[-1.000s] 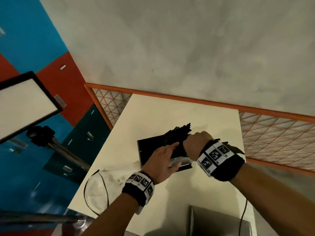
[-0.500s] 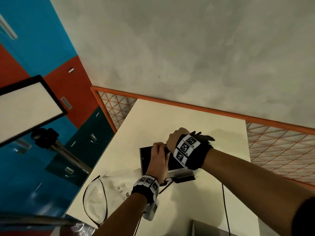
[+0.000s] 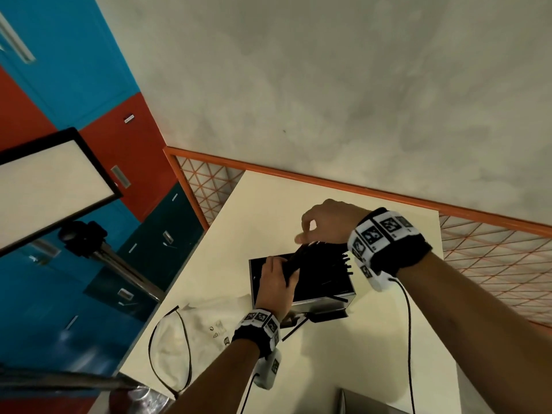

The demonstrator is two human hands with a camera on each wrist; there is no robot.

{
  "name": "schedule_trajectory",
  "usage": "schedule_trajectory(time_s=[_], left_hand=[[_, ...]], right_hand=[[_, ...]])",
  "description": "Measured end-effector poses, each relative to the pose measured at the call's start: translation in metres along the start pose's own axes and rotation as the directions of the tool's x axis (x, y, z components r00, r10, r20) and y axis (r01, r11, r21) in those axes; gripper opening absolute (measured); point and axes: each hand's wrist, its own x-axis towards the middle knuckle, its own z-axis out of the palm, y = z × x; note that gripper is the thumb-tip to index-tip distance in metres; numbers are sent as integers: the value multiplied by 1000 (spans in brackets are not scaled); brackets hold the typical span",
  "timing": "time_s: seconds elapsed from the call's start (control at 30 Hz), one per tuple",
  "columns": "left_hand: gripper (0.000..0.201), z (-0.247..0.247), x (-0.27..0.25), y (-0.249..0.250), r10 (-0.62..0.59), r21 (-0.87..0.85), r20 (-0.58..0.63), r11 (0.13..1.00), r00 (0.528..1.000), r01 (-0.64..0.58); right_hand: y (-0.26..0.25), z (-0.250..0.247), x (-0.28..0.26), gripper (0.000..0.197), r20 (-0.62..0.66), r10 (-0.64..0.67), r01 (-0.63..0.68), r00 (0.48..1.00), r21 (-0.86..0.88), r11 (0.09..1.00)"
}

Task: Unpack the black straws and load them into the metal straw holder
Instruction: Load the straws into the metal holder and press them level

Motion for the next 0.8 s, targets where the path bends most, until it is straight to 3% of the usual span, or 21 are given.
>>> schedule_trajectory(time_s=[0.07,0.23,0.33,0.47,0.6,0.67,0.7,0.77,0.8], left_hand=[[49,-2,-1,-4,5,44,19,999,1000,-6],[61,-13,-3,-12,64,49,144,996,987,-72],[74,-18,-4,-15,113,48,202,991,973,-125],[96,-21,-6,-20,181,75,244,976,953,-204],[123,-14,-9,-15,187,284,307,918,933,-277],[131,-10,-7,-11,159,408,318,867,935,-287],[134,-9,-6,-10,136,452,318,849,938,-276],[138,-11,-2,-10,61,506,345,828,937,-241],[139,-12,1,-10,28,522,376,820,926,-237]], right_hand=[[7,14,1,46,-73,-1,15,997,191,981],[23,77,-11,31,-273,58,49,960,368,929],[26,97,-26,19,-452,122,99,884,435,895],[21,114,-51,19,-643,159,146,749,395,907],[11,130,-75,20,-697,187,186,692,422,888],[3,142,-87,15,-674,129,230,727,417,879],[-2,152,-91,13,-601,92,231,794,438,869],[-11,178,-97,16,-315,11,152,949,488,860],[-15,195,-96,21,-146,-8,81,989,502,861]])
